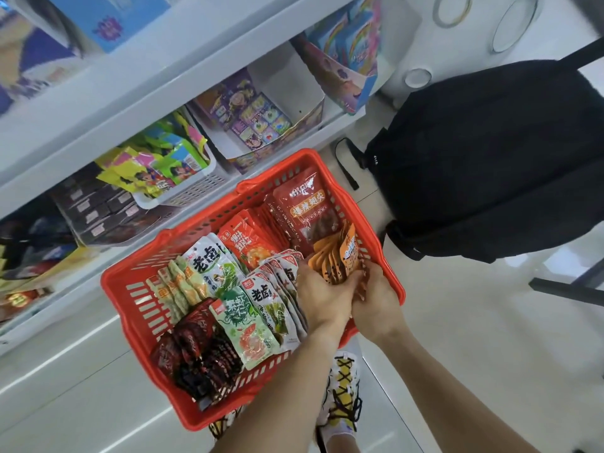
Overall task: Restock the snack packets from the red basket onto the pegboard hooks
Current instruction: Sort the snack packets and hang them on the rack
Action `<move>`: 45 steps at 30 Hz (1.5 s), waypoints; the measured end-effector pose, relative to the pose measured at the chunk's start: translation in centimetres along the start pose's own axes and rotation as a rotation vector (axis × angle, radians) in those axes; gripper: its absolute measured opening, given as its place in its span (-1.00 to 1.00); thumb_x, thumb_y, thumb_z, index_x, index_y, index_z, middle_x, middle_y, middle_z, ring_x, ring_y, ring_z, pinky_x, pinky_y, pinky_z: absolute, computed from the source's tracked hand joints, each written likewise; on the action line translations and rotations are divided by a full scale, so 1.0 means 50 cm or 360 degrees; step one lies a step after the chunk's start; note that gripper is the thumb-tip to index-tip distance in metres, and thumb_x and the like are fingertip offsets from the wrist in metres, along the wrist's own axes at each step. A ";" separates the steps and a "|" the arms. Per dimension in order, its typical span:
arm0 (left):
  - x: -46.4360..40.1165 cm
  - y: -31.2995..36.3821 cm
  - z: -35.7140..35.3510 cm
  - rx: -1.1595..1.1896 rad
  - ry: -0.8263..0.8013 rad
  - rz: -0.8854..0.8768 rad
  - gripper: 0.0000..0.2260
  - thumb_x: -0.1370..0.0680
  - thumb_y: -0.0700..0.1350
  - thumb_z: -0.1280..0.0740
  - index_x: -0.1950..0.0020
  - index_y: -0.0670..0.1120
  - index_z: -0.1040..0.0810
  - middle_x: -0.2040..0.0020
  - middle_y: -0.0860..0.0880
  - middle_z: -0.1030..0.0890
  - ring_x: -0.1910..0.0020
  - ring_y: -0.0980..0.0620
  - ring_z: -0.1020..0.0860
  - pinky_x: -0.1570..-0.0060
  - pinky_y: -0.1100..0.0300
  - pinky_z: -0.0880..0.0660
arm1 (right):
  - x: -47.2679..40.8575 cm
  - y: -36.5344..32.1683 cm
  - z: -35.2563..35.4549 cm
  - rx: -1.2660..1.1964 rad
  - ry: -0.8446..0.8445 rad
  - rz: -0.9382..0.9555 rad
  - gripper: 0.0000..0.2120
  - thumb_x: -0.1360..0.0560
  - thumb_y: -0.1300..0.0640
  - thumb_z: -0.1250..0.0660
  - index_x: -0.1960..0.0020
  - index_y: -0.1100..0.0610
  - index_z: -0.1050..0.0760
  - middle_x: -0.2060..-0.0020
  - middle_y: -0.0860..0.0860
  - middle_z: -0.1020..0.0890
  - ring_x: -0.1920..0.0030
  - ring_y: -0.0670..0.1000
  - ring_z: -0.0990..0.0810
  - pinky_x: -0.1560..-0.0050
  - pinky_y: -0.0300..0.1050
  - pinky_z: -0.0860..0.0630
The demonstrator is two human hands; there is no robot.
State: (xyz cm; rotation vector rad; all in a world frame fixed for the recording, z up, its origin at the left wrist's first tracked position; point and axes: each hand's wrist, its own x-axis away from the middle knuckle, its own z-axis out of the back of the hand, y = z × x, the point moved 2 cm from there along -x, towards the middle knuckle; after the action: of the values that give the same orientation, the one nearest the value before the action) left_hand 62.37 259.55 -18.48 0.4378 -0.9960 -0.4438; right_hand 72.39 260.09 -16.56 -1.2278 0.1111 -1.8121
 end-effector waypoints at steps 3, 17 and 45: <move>0.009 -0.002 -0.006 -0.0036 0.0006 -0.0051 -0.19 -0.35 0.08 -0.69 -0.48 -0.13 -0.43 -0.38 -0.11 -0.52 -0.37 -0.12 -0.53 -0.38 0.03 -0.47 | 0.006 -0.004 0.009 0.0056 -0.0068 0.0036 -0.45 -0.58 0.33 -0.36 -0.53 0.16 -0.32 -0.24 -0.11 -0.48 -0.28 -0.10 -0.48 -0.17 -0.44 -0.33; 0.017 -0.035 -0.022 0.0209 -0.0174 -0.0024 -0.21 -0.16 0.23 -0.68 -0.32 0.04 -0.53 -0.12 0.05 -0.71 -0.11 0.07 -0.69 -0.27 0.01 -0.62 | 0.009 0.006 0.021 0.0168 -0.0227 0.0089 -0.19 -0.48 0.47 -0.37 -0.63 0.14 -0.15 -0.52 0.07 -0.38 -0.54 0.09 -0.33 -0.34 -0.37 -0.24; 0.085 -0.010 0.122 0.1136 -0.0360 0.0414 -0.59 -0.47 -0.24 -0.59 -0.28 -0.07 -0.61 -0.07 -0.17 -0.76 -0.02 -0.25 -0.75 0.00 -0.36 -0.66 | 0.073 -0.063 0.105 -0.0170 0.0388 0.0512 -0.44 -0.49 -0.28 -0.45 -0.39 -0.05 -0.51 -0.19 -0.20 -0.61 -0.19 -0.19 -0.59 -0.18 -0.13 -0.57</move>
State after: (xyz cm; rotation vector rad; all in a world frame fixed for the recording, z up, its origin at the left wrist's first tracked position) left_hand 59.00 255.93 -12.90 0.8948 -1.4063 0.1194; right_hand 74.18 261.31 -9.76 -0.9907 0.5199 -1.6794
